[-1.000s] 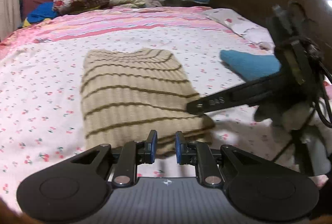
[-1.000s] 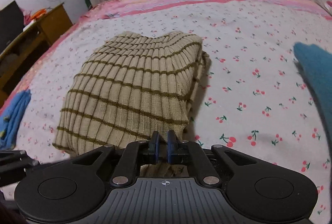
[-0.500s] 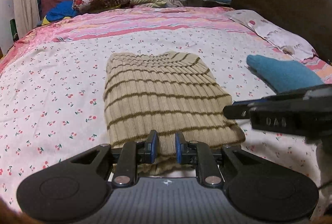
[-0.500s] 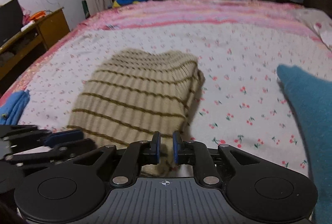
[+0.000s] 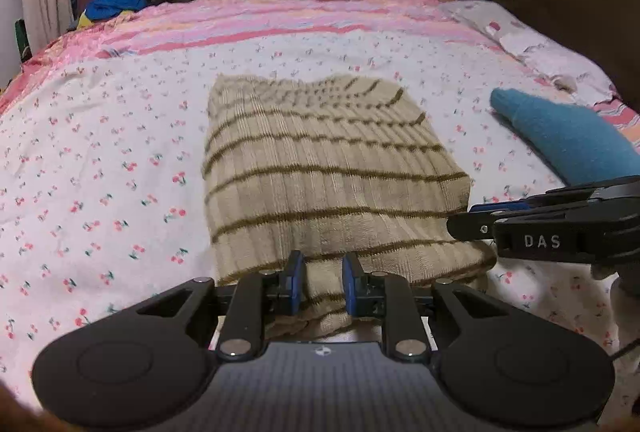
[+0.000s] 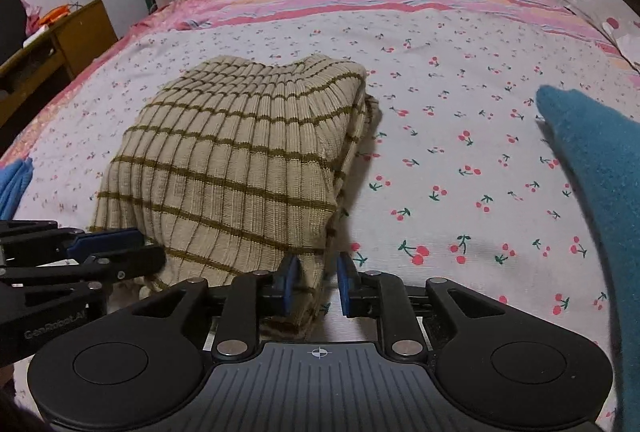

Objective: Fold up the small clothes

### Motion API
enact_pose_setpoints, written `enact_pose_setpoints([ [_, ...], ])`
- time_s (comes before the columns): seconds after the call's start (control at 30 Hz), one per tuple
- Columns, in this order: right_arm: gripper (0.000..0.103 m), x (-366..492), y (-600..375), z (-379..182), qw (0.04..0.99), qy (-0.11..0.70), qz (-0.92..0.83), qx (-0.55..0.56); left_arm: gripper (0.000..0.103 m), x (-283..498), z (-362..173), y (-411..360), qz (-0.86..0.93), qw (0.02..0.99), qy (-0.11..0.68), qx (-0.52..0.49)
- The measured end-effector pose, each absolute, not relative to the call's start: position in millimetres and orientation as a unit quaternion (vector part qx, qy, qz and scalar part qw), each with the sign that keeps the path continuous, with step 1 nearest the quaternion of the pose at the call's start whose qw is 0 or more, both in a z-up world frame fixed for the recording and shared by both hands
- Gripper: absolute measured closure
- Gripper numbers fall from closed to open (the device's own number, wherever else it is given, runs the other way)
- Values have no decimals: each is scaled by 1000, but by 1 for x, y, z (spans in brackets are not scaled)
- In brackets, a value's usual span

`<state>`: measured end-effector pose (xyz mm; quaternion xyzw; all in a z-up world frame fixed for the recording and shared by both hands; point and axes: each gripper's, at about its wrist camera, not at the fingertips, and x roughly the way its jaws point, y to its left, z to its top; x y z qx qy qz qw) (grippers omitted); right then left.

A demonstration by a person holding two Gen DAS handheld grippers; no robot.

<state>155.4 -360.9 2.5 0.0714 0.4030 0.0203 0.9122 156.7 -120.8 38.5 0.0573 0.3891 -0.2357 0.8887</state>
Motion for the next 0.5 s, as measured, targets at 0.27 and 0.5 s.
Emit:
enact_pose_setpoints([
  [0.27,84,154,-372,31,936,334,22,112,75,183,63,-99,-219,909,354,7],
  [0.5,78,207,-390,28,935,309,22,174,75,218,58,-111,-206,915,348,-1],
])
